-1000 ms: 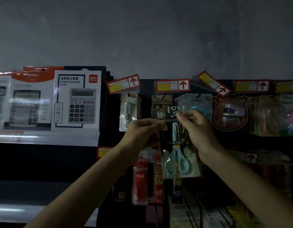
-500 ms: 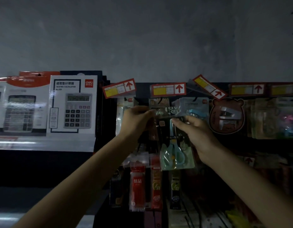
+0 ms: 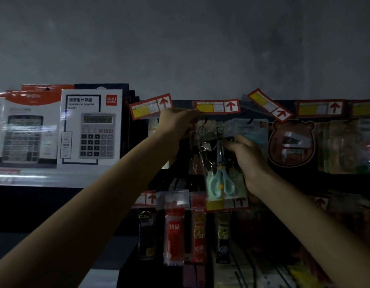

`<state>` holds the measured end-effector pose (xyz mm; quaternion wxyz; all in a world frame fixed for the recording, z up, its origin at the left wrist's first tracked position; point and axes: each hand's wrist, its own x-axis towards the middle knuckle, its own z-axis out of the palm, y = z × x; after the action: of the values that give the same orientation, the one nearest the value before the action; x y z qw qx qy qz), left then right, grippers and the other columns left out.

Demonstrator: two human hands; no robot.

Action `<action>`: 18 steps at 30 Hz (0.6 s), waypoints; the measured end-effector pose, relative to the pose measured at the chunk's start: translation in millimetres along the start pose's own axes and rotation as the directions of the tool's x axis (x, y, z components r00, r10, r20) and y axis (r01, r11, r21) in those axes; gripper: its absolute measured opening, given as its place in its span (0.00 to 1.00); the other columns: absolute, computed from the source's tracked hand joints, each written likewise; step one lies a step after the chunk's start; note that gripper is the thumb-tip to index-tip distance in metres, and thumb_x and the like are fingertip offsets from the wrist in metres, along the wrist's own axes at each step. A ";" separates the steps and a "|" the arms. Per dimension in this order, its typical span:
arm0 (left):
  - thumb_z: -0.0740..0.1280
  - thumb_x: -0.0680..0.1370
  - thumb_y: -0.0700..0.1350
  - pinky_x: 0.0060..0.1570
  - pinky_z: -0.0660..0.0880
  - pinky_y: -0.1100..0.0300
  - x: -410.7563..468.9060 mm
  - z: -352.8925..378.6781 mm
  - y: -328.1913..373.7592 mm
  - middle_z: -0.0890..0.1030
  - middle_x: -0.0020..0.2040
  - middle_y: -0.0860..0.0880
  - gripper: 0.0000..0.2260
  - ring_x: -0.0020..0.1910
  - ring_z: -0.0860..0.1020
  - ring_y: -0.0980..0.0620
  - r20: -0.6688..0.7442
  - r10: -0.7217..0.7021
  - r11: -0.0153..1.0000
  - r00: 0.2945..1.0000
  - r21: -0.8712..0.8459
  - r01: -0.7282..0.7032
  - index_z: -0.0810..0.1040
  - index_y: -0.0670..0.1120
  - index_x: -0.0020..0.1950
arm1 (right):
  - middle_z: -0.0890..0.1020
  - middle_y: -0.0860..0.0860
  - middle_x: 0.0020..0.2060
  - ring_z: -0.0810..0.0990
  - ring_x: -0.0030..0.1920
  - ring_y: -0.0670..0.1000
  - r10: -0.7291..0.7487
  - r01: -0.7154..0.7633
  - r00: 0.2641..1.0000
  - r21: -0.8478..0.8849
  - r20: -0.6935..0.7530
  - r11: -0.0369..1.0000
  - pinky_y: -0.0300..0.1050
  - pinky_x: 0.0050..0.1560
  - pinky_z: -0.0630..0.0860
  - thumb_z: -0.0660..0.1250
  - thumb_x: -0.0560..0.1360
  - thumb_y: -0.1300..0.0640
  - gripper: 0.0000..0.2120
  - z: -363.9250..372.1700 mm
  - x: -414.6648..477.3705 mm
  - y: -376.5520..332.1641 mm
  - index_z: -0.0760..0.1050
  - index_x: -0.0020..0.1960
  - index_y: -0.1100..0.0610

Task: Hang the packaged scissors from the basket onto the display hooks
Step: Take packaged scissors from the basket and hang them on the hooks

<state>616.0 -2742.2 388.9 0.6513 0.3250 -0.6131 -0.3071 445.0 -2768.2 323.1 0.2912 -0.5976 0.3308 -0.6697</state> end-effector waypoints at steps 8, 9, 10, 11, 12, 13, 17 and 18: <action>0.69 0.81 0.45 0.25 0.66 0.67 2.4 2.0 16.5 0.77 0.35 0.48 0.08 0.29 0.73 0.56 -0.033 -0.006 0.999 0.999 -0.047 0.004 0.80 0.43 0.45 | 0.87 0.49 0.50 0.84 0.54 0.53 -0.013 0.013 1.000 0.038 -0.007 0.999 0.58 0.61 0.79 0.68 0.80 0.53 0.07 11.5 13.0 -5.1 0.83 0.56 0.50; 0.69 0.81 0.45 0.23 0.66 0.69 2.6 2.6 18.1 0.77 0.34 0.49 0.08 0.26 0.72 0.58 -0.046 0.003 0.999 0.999 -0.045 -0.006 0.80 0.43 0.45 | 0.87 0.49 0.49 0.85 0.53 0.54 -0.010 0.011 1.000 0.047 -0.012 0.999 0.58 0.60 0.80 0.68 0.80 0.54 0.06 13.0 15.0 -5.3 0.83 0.55 0.50; 0.70 0.81 0.45 0.21 0.65 0.70 3.1 2.8 19.6 0.77 0.34 0.49 0.08 0.23 0.72 0.60 -0.061 0.014 0.999 0.998 -0.037 -0.016 0.80 0.42 0.44 | 0.88 0.50 0.48 0.85 0.52 0.54 -0.010 0.011 1.000 0.050 -0.016 0.999 0.58 0.60 0.81 0.68 0.80 0.54 0.06 14.3 16.9 -5.6 0.83 0.54 0.50; 0.70 0.80 0.46 0.20 0.64 0.70 3.8 2.6 20.9 0.77 0.34 0.49 0.09 0.21 0.70 0.61 -0.074 0.018 1.000 0.997 -0.024 -0.020 0.80 0.42 0.43 | 0.88 0.50 0.47 0.86 0.51 0.54 -0.012 0.013 1.000 0.050 -0.017 0.999 0.58 0.59 0.81 0.69 0.80 0.54 0.05 15.8 18.5 -5.8 0.83 0.53 0.51; 0.70 0.80 0.46 0.20 0.64 0.70 4.5 2.2 22.3 0.76 0.34 0.50 0.09 0.20 0.70 0.61 -0.084 0.017 1.000 0.996 -0.012 -0.018 0.80 0.42 0.43 | 0.88 0.50 0.47 0.86 0.51 0.54 -0.014 0.015 1.000 0.049 -0.018 0.999 0.58 0.58 0.81 0.69 0.80 0.54 0.05 17.2 19.8 -6.1 0.83 0.53 0.51; 0.71 0.80 0.47 0.20 0.64 0.70 4.7 1.6 24.1 0.76 0.34 0.50 0.10 0.20 0.70 0.61 -0.087 0.016 1.000 0.996 -0.005 -0.017 0.81 0.42 0.43 | 0.88 0.51 0.47 0.86 0.50 0.55 -0.013 0.014 1.000 0.052 -0.021 0.999 0.58 0.57 0.82 0.69 0.80 0.54 0.05 18.8 21.2 -6.4 0.82 0.53 0.52; 0.71 0.79 0.49 0.21 0.61 0.68 9.1 -0.8 28.1 0.75 0.33 0.49 0.11 0.25 0.67 0.55 -0.077 0.027 0.999 0.997 0.024 -0.025 0.81 0.42 0.42 | 0.87 0.52 0.47 0.86 0.50 0.55 -0.023 0.024 0.999 0.062 -0.030 0.998 0.54 0.55 0.82 0.69 0.80 0.54 0.06 24.2 25.8 -8.5 0.82 0.54 0.54; 0.71 0.79 0.49 0.21 0.61 0.68 10.3 -0.8 28.5 0.74 0.33 0.49 0.12 0.26 0.67 0.54 -0.077 0.025 0.999 0.997 0.029 -0.023 0.81 0.42 0.41 | 0.87 0.52 0.47 0.86 0.51 0.55 -0.030 0.032 0.999 0.062 -0.032 0.998 0.54 0.56 0.82 0.69 0.80 0.54 0.05 25.0 27.3 -8.6 0.82 0.53 0.54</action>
<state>617.5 -2733.2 417.8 0.6736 0.3385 -0.5954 -0.2777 466.7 -2786.7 348.2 0.2942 -0.5829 0.3046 -0.6935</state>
